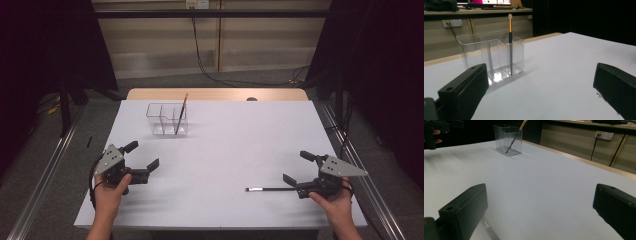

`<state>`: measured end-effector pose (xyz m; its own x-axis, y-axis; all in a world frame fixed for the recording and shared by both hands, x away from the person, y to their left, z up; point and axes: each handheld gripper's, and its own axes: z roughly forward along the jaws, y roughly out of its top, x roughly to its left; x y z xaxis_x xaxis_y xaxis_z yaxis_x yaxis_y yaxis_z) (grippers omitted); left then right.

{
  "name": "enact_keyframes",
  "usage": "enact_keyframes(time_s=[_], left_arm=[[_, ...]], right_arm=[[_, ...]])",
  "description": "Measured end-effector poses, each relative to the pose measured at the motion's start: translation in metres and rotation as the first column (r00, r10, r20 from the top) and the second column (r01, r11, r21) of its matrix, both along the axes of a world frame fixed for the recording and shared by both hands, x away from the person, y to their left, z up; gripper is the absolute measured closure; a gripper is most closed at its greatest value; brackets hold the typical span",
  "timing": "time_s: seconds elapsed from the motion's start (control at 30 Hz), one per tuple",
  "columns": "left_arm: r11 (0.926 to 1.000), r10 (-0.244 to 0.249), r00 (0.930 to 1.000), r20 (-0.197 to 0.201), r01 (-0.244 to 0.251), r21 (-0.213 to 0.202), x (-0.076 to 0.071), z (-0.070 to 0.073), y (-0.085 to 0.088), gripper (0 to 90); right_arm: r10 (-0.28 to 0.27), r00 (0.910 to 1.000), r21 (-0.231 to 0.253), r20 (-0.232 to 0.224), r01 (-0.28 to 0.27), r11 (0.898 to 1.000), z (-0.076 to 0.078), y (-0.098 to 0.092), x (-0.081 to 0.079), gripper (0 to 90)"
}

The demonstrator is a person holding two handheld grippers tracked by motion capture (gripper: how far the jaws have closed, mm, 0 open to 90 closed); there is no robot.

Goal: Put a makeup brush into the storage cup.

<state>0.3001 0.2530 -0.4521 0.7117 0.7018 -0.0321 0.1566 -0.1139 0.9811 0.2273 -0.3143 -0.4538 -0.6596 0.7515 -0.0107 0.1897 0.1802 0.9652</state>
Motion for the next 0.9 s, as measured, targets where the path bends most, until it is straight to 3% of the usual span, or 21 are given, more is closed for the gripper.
enact_keyframes(time_s=[0.37, 0.9], left_arm=[[0.9999, 0.002, 1.0000, 0.002, -0.002, 0.016, -0.007, 0.001, 0.005, 0.0], [0.9999, 0.011, 0.9999, 0.013, -0.011, -0.002, -0.016, 0.001, 0.018, 0.0]], right_arm=[[-0.002, 1.0000, 0.003, -0.001, 0.002, 1.000, 0.000, -0.001, 0.001, 0.0], [-0.012, 0.9999, 0.012, -0.001, 0.012, 1.000, 0.001, -0.002, 0.003, 0.0]])
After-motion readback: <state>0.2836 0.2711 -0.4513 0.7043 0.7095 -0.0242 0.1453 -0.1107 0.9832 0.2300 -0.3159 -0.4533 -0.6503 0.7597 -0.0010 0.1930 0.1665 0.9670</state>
